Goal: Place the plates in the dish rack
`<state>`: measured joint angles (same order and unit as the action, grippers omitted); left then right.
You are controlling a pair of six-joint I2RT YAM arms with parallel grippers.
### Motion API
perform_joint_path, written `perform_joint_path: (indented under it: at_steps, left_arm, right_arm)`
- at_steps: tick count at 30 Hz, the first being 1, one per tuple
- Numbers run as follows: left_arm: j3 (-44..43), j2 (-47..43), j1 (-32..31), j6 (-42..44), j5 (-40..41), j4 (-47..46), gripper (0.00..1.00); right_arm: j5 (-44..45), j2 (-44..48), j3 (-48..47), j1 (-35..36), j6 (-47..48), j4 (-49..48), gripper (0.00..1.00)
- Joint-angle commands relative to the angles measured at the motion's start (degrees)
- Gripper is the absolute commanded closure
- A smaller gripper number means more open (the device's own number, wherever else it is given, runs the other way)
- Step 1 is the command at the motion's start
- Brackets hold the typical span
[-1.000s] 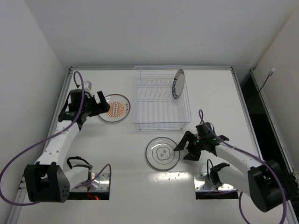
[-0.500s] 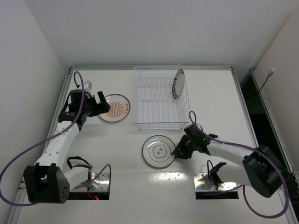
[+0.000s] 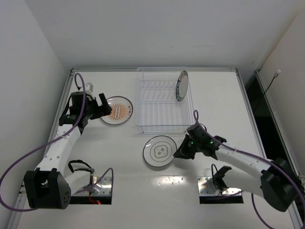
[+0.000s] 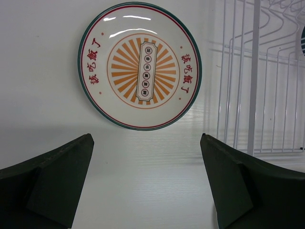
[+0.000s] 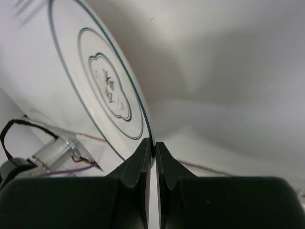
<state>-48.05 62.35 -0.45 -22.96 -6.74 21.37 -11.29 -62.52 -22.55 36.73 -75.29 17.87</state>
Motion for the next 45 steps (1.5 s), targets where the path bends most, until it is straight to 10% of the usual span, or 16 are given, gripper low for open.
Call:
perform_joint_path:
  at_steps: [1,21,29,45]
  left_arm:
    - [-2.05,-1.44,-0.43,0.02,0.5,-0.18,0.07]
    - [-2.05,-0.38,-0.43,0.02,2.78,0.34,0.07]
    - [-2.05,0.67,-0.95,-0.51,3.92,0.87,0.07]
    - [-2.05,0.67,-0.96,-1.03,6.04,1.4,0.07]
  right_arm:
    - [0.83,4.5,-4.25,2.02,2.59,8.12,1.0]
    - [39.89,10.86,-46.42,7.57,28.08,43.74,1.0]
    - [65.39,-10.49,-66.56,7.04,43.45,34.35,1.0]
    - [68.07,-46.45,-89.07,-3.77,68.42,8.69,1.0]
